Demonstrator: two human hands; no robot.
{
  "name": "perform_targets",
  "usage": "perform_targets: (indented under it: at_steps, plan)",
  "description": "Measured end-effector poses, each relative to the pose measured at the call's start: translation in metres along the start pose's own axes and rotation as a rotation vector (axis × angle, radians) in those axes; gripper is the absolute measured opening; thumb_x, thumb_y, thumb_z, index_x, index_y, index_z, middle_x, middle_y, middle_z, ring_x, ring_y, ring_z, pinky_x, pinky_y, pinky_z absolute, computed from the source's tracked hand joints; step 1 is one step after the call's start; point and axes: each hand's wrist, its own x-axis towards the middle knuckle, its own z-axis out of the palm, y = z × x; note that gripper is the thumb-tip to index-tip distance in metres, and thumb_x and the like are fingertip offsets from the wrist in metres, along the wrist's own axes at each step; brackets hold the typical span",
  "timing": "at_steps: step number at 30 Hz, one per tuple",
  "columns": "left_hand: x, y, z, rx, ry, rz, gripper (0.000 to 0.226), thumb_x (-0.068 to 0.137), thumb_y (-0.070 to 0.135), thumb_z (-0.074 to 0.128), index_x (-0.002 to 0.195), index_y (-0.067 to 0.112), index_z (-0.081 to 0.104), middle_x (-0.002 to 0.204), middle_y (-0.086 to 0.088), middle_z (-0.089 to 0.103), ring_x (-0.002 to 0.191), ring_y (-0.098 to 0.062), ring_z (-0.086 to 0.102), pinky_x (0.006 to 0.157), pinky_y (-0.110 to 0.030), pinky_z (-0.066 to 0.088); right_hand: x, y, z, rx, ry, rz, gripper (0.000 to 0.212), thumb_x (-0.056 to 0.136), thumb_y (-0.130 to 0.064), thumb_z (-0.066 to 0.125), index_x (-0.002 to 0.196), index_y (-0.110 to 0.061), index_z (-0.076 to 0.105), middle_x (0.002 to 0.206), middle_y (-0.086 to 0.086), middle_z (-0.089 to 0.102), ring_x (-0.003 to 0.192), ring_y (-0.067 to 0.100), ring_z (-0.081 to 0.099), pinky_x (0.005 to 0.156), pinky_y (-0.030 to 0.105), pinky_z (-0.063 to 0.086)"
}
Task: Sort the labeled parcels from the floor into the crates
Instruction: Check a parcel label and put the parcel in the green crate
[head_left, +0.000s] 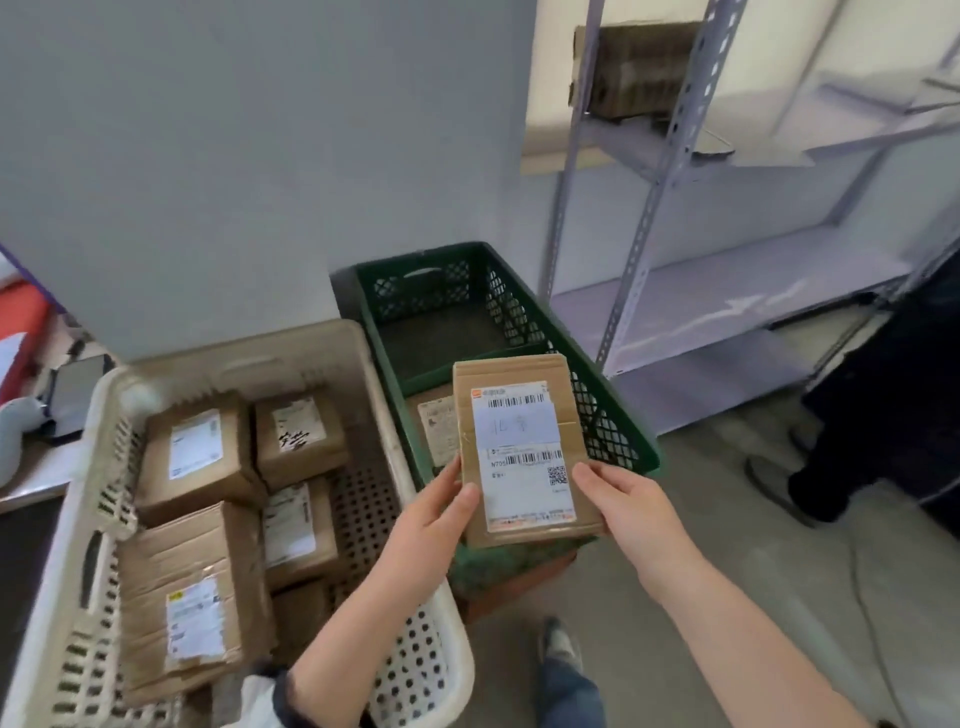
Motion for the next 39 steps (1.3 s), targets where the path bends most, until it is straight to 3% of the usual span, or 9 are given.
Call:
perform_targets:
  at_steps: [2, 6, 11, 17, 20, 27, 31, 39]
  plan:
    - [0.045, 0.009, 0.015, 0.0, 0.015, -0.042, 0.045, 0.1, 0.03, 0.041, 0.143, 0.034, 0.033, 0.119, 0.016, 0.061, 0.098, 0.005, 0.058, 0.073, -0.01, 0.05, 0.05, -0.004, -0.011, -0.028, -0.016, 0.034, 0.037, 0.089, -0.036, 0.059, 0.12, -0.017, 0.065, 0.115, -0.002, 0.068, 0.112, 0.02, 0.06, 0.104, 0.046, 0.043]
    - [0.127, 0.018, 0.048, -0.027, 0.113, -0.124, 0.045, 0.099, 0.03, 0.043, 0.143, 0.029, 0.036, 0.119, 0.013, 0.06, 0.108, -0.006, 0.058, 0.092, -0.025, 0.049, 0.15, -0.021, -0.028, -0.137, -0.117, 0.099, 0.031, 0.096, -0.03, 0.051, 0.12, -0.016, 0.062, 0.106, 0.0, 0.069, 0.103, 0.02, 0.063, 0.097, 0.04, 0.049]
    - [0.185, 0.007, 0.081, -0.041, 0.194, -0.318, 0.048, 0.098, 0.03, 0.044, 0.145, 0.026, 0.033, 0.134, 0.003, 0.053, 0.12, -0.016, 0.051, 0.088, -0.028, 0.046, 0.227, -0.019, -0.036, -0.364, -0.214, 0.126, 0.029, 0.098, -0.029, 0.044, 0.116, -0.016, 0.063, 0.11, 0.003, 0.068, 0.096, 0.017, 0.061, 0.085, 0.029, 0.048]
    - [0.218, -0.015, 0.081, 0.002, 0.22, -0.42, 0.05, 0.097, 0.028, 0.047, 0.145, 0.023, 0.034, 0.135, -0.001, 0.054, 0.121, -0.018, 0.053, 0.101, -0.039, 0.047, 0.261, 0.011, -0.021, -0.412, -0.285, 0.169, 0.03, 0.1, -0.023, 0.04, 0.117, -0.012, 0.061, 0.097, -0.001, 0.064, 0.086, 0.01, 0.058, 0.06, 0.013, 0.04]
    - [0.23, -0.019, 0.077, 0.075, 0.211, -0.439, 0.05, 0.098, 0.029, 0.046, 0.145, 0.022, 0.033, 0.138, -0.001, 0.052, 0.123, -0.017, 0.051, 0.1, -0.033, 0.045, 0.269, 0.02, -0.013, -0.427, -0.273, 0.172, 0.031, 0.1, -0.025, 0.039, 0.12, -0.013, 0.059, 0.107, 0.002, 0.066, 0.088, 0.01, 0.056, 0.06, 0.011, 0.039]
    - [0.252, -0.016, 0.076, 0.106, 0.231, -0.408, 0.048, 0.099, 0.027, 0.045, 0.145, 0.023, 0.033, 0.138, 0.003, 0.052, 0.125, -0.013, 0.049, 0.099, -0.028, 0.042, 0.295, 0.019, -0.001, -0.461, -0.238, 0.135, 0.029, 0.1, -0.024, 0.039, 0.116, -0.013, 0.06, 0.107, 0.004, 0.067, 0.095, 0.014, 0.061, 0.067, 0.018, 0.046]
    - [0.258, -0.019, 0.067, 0.168, 0.224, -0.43, 0.05, 0.098, 0.03, 0.046, 0.146, 0.022, 0.032, 0.141, 0.002, 0.048, 0.128, -0.016, 0.045, 0.103, -0.031, 0.04, 0.302, 0.023, 0.009, -0.462, -0.234, 0.187, 0.029, 0.1, -0.024, 0.039, 0.119, -0.013, 0.058, 0.109, 0.004, 0.066, 0.091, 0.012, 0.059, 0.06, 0.013, 0.041]
    - [0.267, -0.031, 0.067, 0.254, 0.212, -0.421, 0.052, 0.096, 0.034, 0.048, 0.145, 0.024, 0.033, 0.14, 0.003, 0.05, 0.128, -0.016, 0.046, 0.104, -0.036, 0.041, 0.308, 0.037, 0.009, -0.428, -0.194, 0.197, 0.025, 0.1, -0.021, 0.039, 0.111, -0.013, 0.06, 0.105, 0.004, 0.067, 0.097, 0.017, 0.064, 0.066, 0.018, 0.047]
